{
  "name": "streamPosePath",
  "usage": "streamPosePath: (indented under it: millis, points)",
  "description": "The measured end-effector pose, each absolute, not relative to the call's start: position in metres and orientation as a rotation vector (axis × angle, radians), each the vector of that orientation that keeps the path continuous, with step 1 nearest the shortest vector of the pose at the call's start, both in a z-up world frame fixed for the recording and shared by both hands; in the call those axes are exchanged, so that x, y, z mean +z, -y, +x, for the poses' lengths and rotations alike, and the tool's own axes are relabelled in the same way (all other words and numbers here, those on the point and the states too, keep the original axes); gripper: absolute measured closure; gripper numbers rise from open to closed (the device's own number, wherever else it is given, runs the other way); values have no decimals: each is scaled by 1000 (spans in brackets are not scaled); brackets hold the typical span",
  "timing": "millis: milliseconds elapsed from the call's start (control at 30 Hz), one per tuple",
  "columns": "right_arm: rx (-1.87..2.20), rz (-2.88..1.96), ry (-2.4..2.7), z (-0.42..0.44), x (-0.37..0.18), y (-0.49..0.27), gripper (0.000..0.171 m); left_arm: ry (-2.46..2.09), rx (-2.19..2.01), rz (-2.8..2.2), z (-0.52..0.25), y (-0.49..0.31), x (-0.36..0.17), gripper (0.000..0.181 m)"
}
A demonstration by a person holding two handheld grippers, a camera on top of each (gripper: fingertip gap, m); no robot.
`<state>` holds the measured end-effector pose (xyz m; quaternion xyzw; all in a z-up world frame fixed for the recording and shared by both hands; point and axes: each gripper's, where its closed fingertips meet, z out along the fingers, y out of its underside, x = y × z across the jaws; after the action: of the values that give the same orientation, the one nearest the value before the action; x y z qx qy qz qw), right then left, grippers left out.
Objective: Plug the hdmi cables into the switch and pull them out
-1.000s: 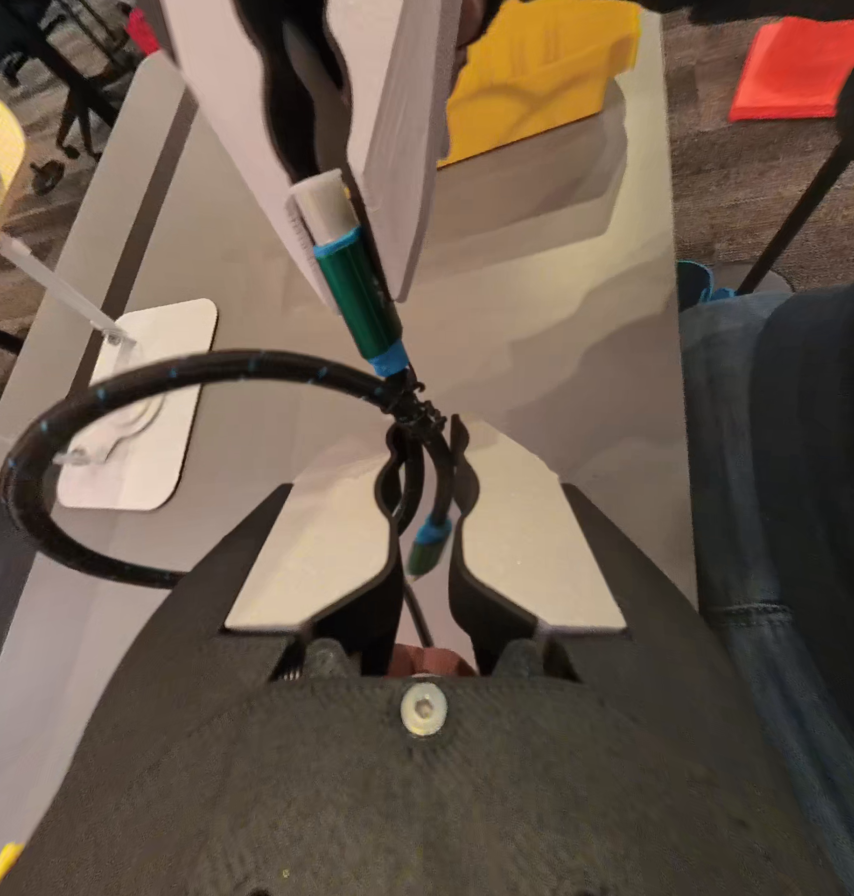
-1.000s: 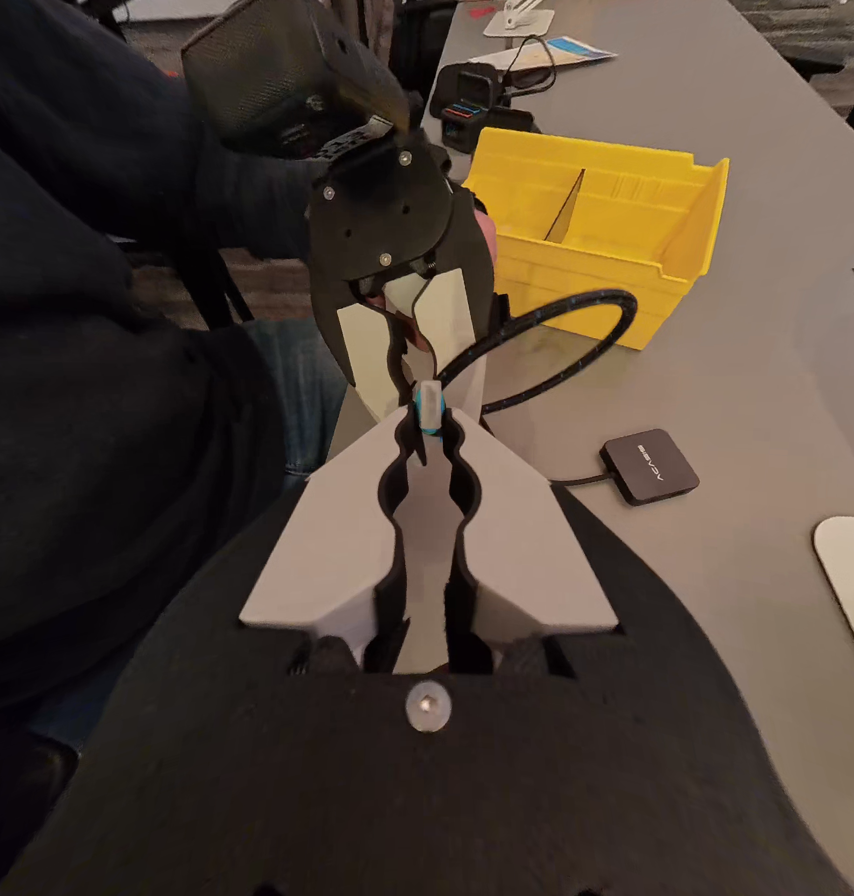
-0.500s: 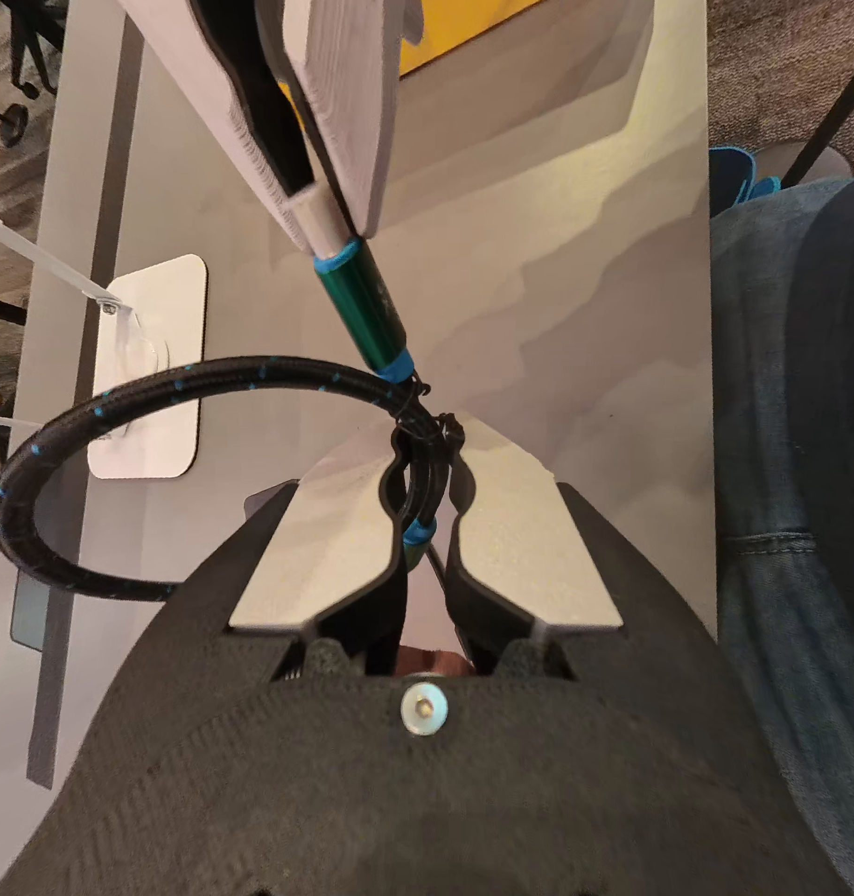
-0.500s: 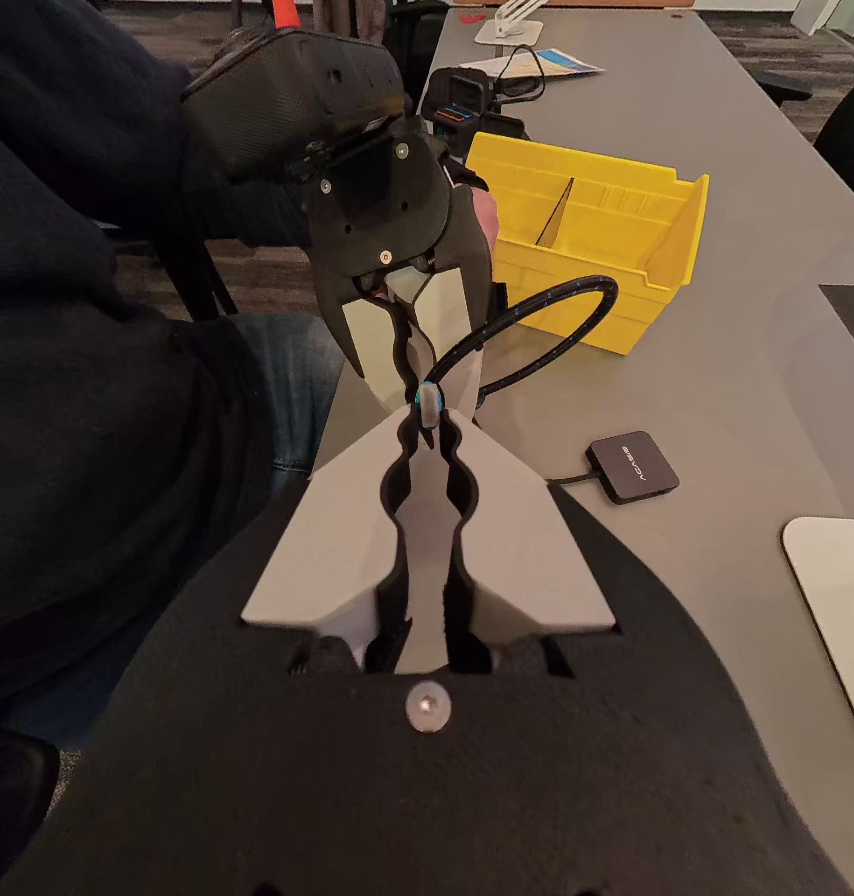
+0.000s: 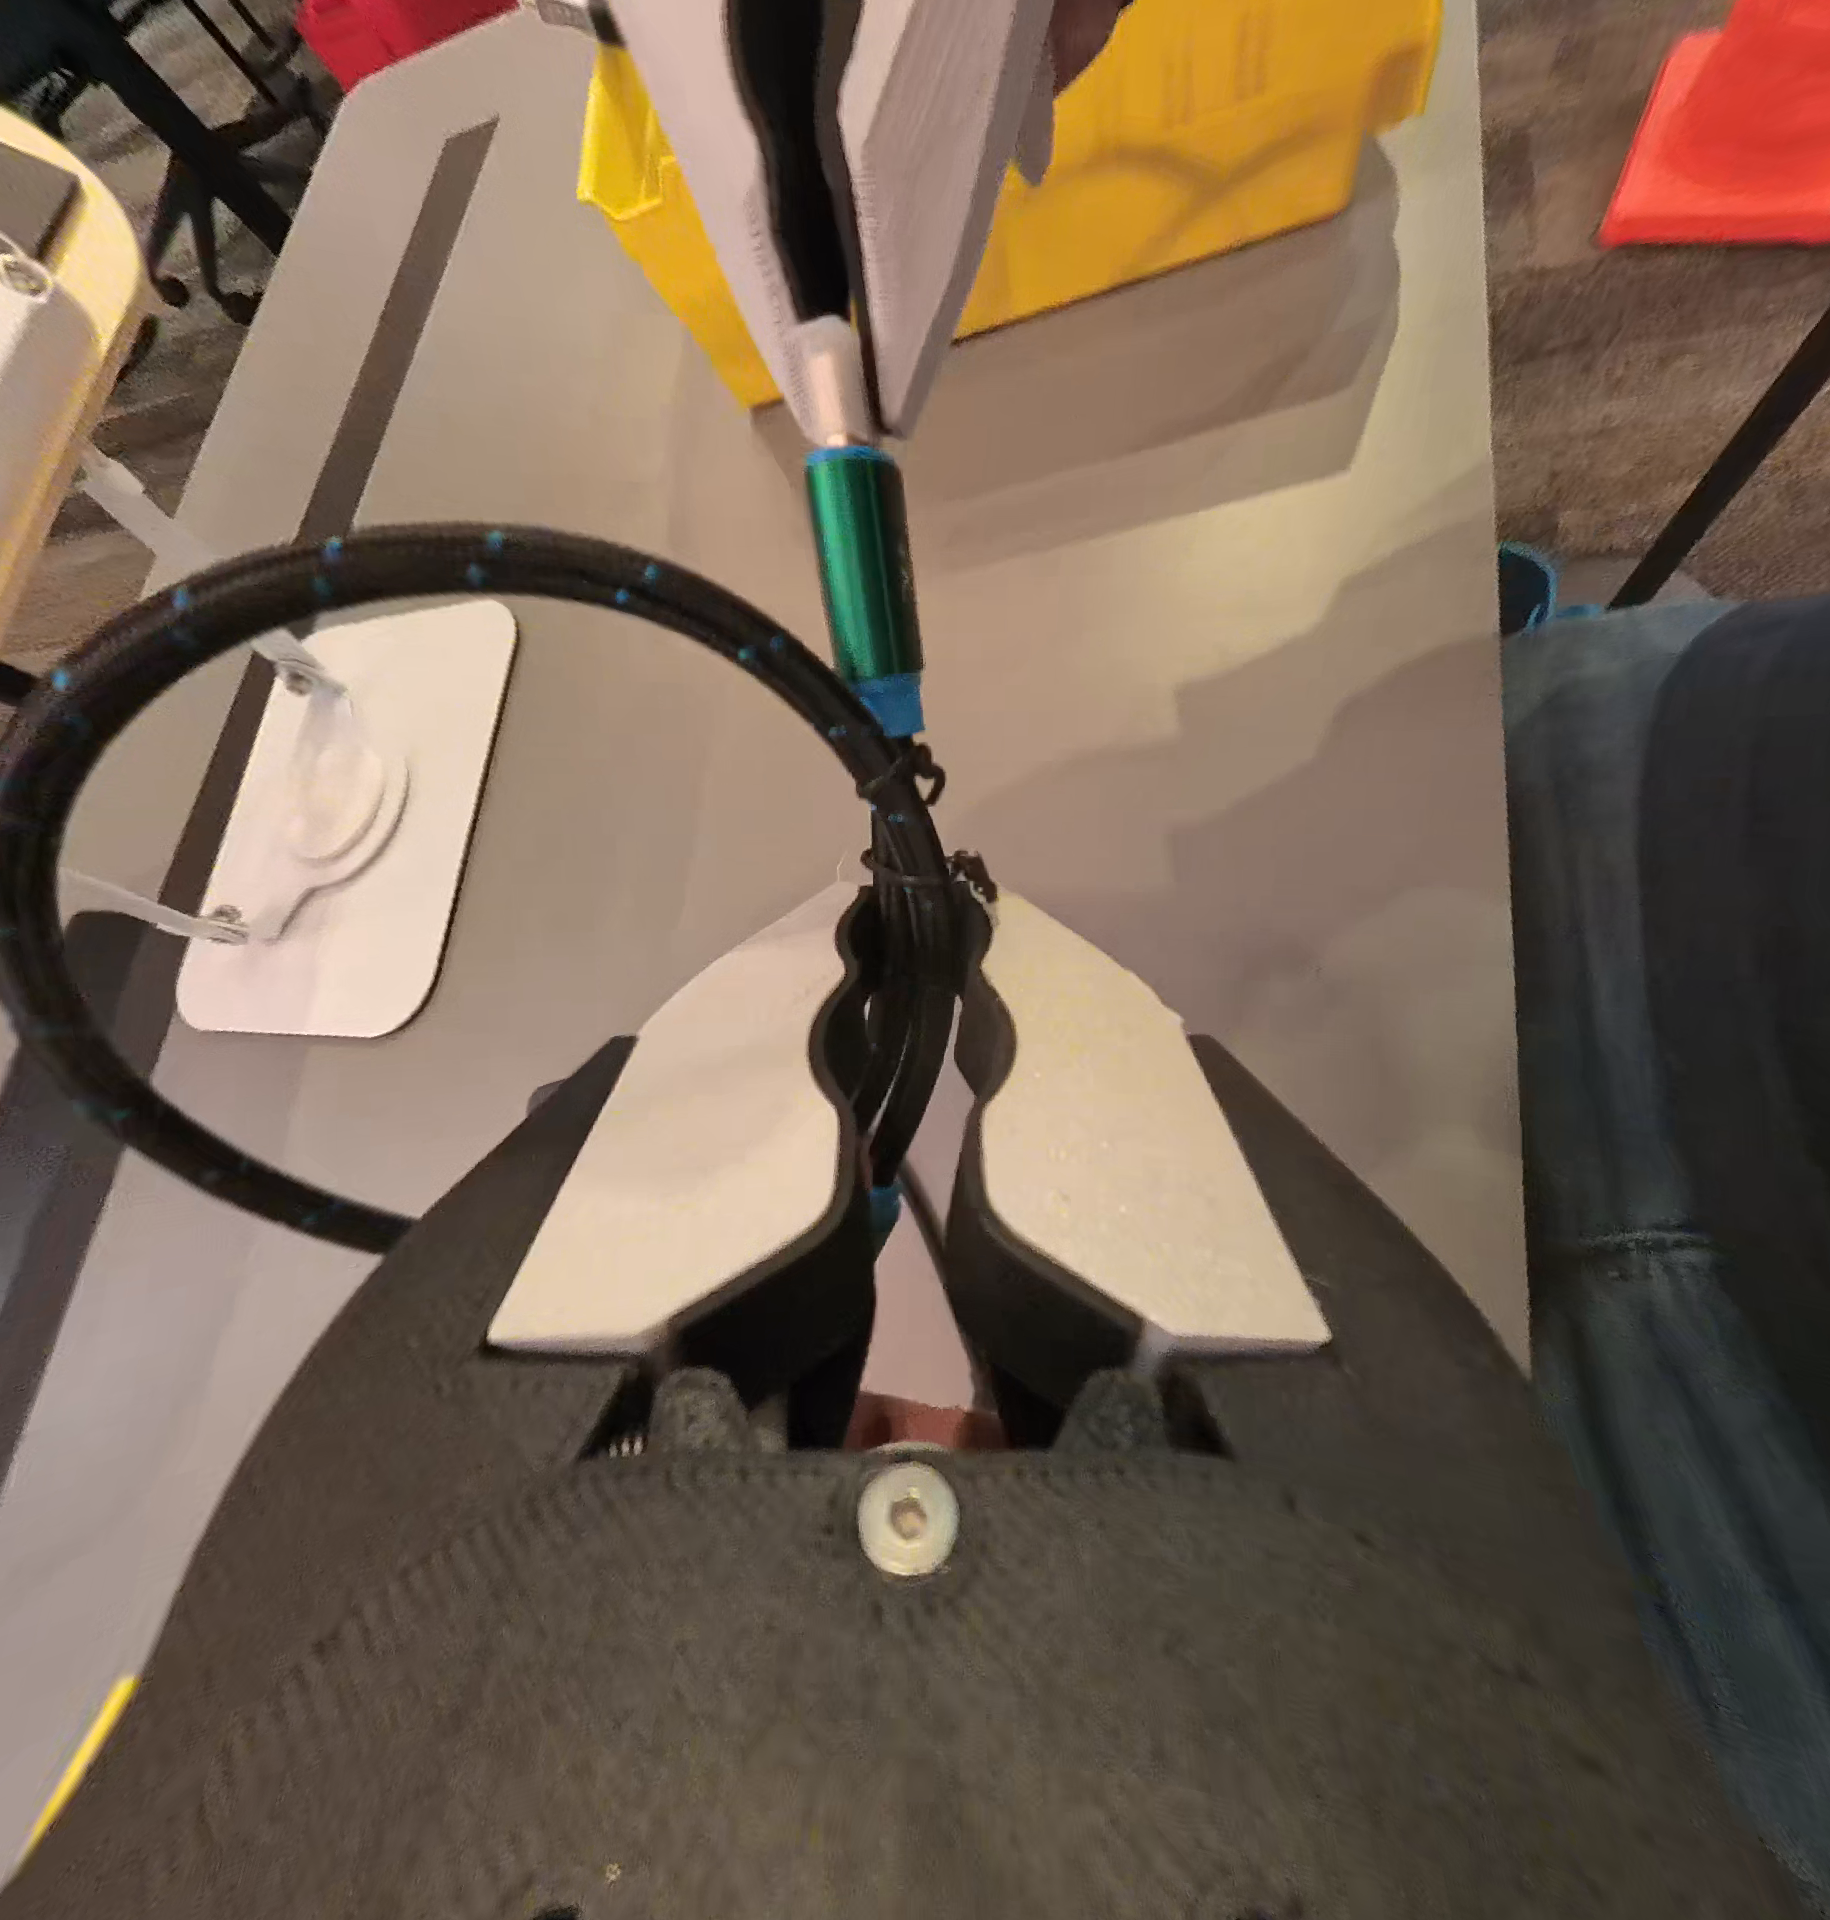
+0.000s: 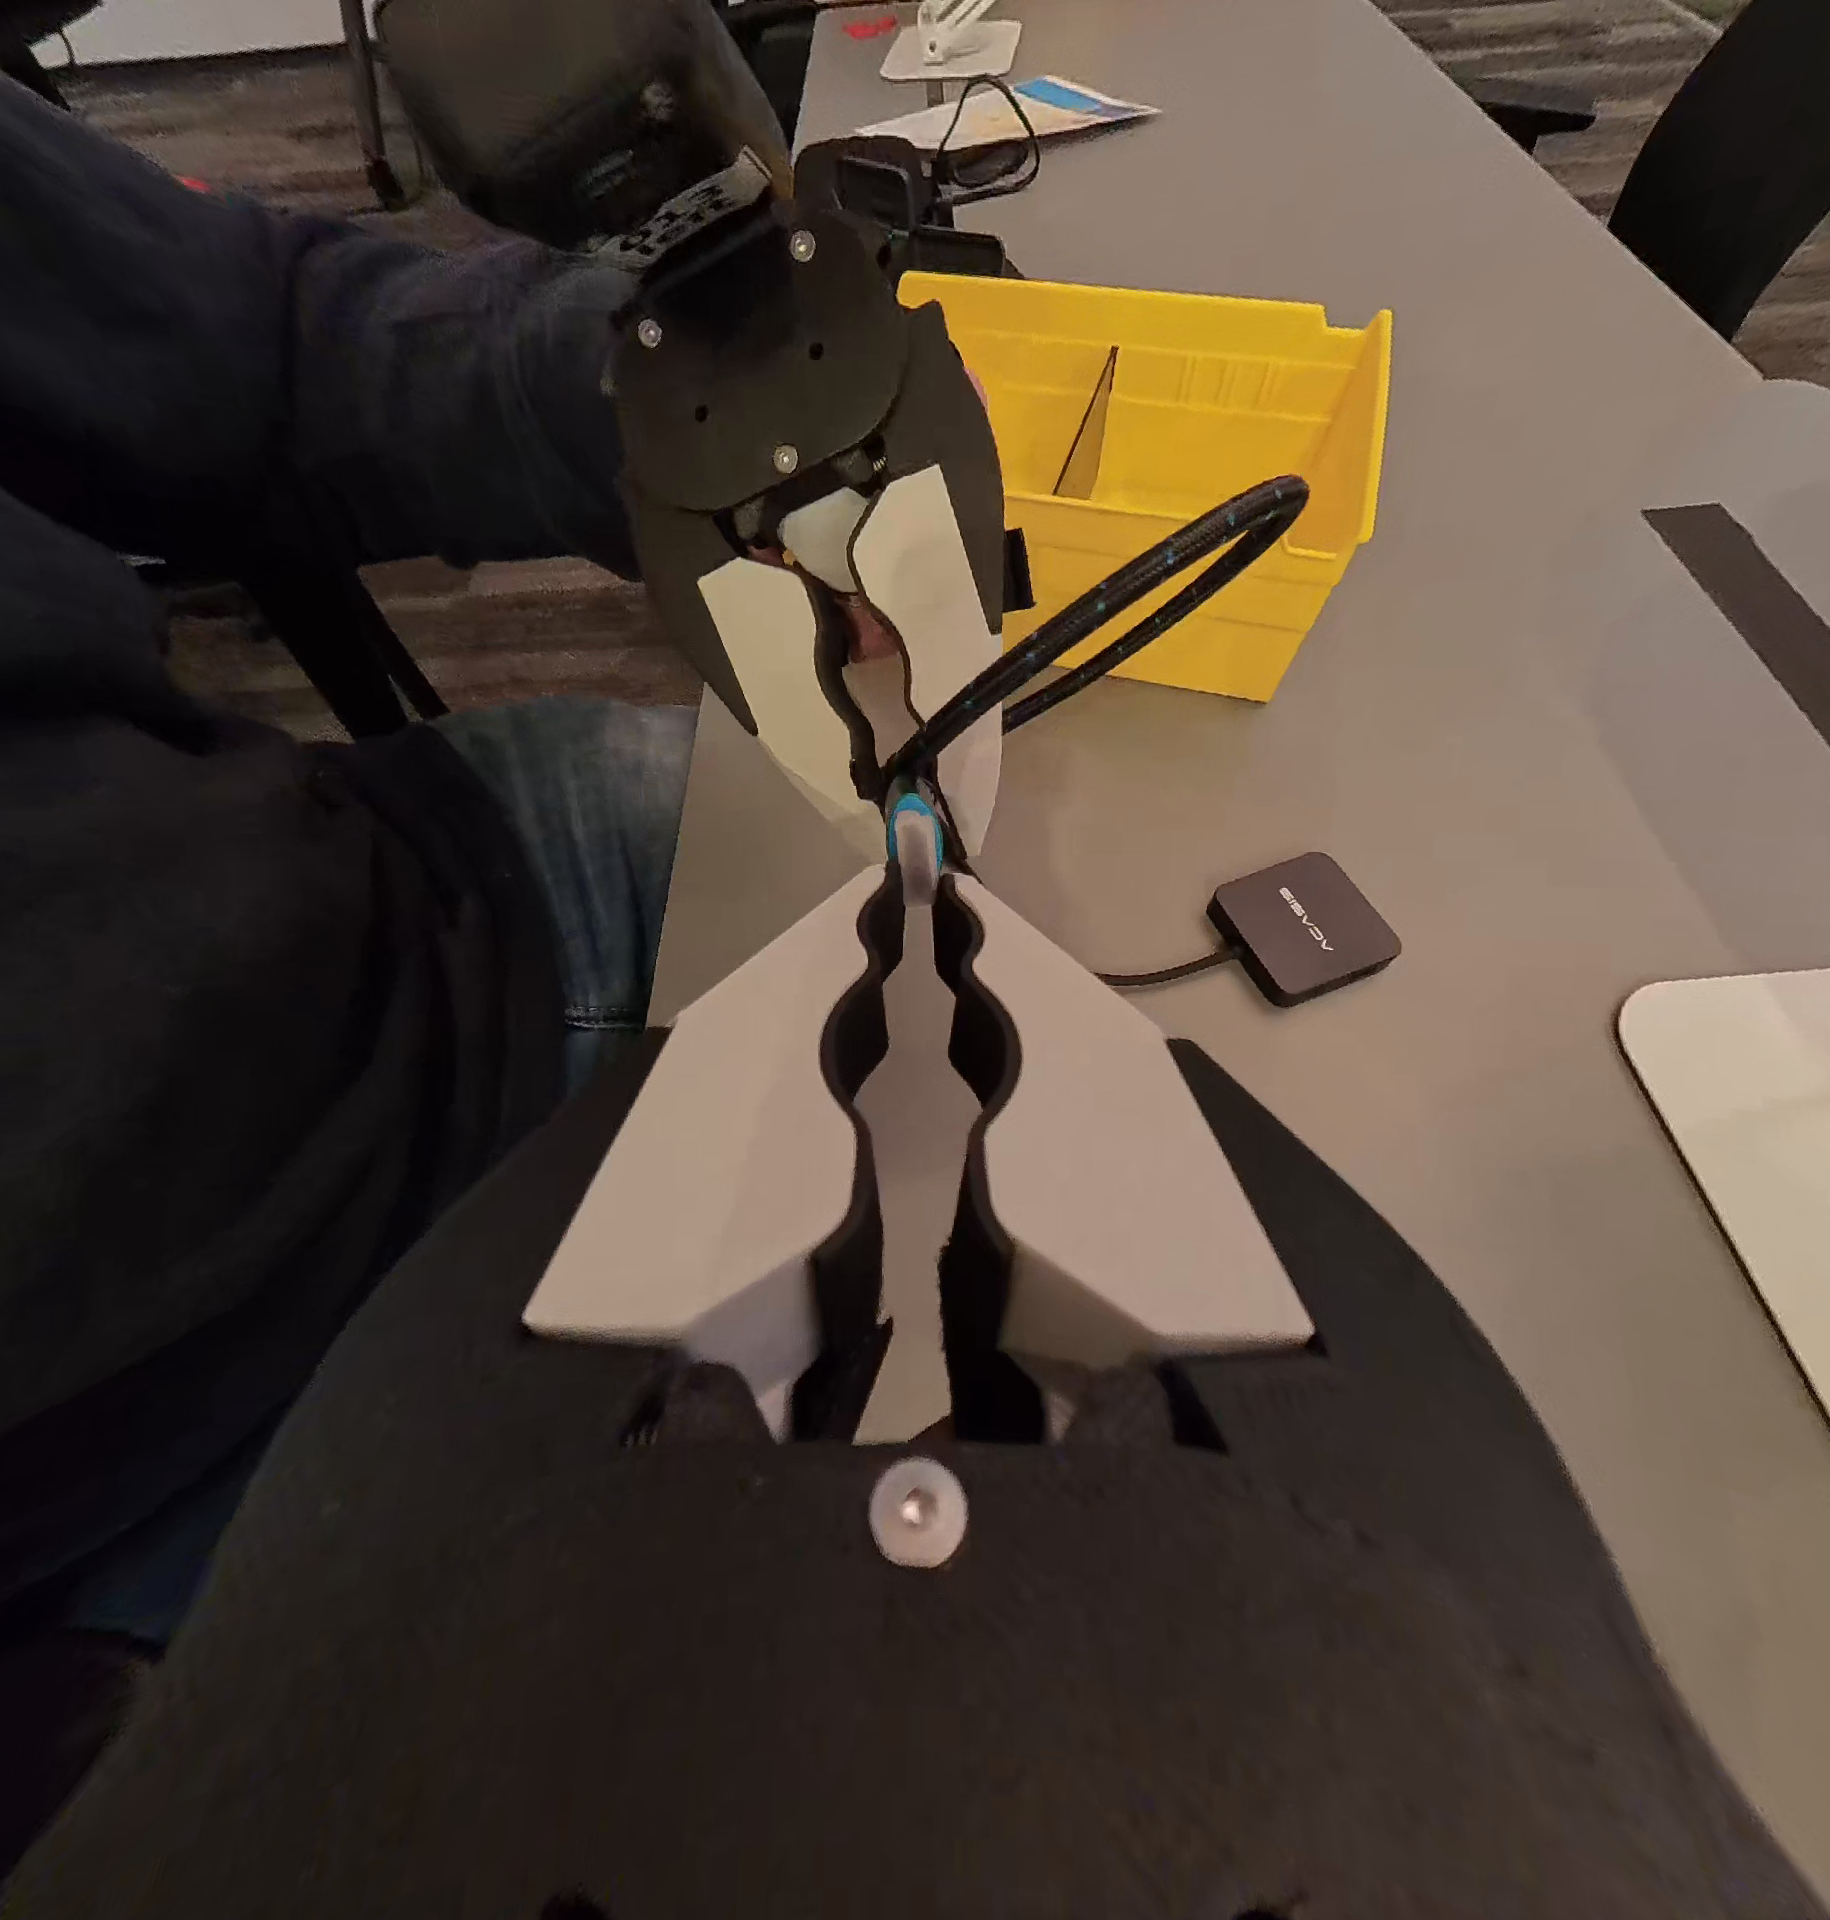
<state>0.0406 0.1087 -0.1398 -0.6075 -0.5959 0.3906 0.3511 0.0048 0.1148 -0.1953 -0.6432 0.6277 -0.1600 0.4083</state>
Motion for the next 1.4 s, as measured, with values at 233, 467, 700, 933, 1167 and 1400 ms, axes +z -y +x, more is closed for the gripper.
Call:
streamPosePath:
  millis: [233,467,700,933,1167,1400]
  points:
    - [1019,-1541,1179,111,-85,-142,167,-1451,-329,-1786,-36,-143,-223,170]
    - [682,-1713,1229,149,-81,-135,167,-1415,-319,-1676,-9,-150,-187,170]
    - [287,-2195,961,294,-132,-136,167,-1385,-356,-1684,-12,-146,-190,170]
    - [189,-2642,797,369,-241,-120,155,-1390,-333,-1698,-10,-146,-194,169]
    - [121,-2410,839,347,-194,-138,141,-1340,-379,-1729,-2,-146,-195,169]
    - [609,-1862,1098,140,-113,-124,143,-1175,-437,-1761,10,-150,-184,169]
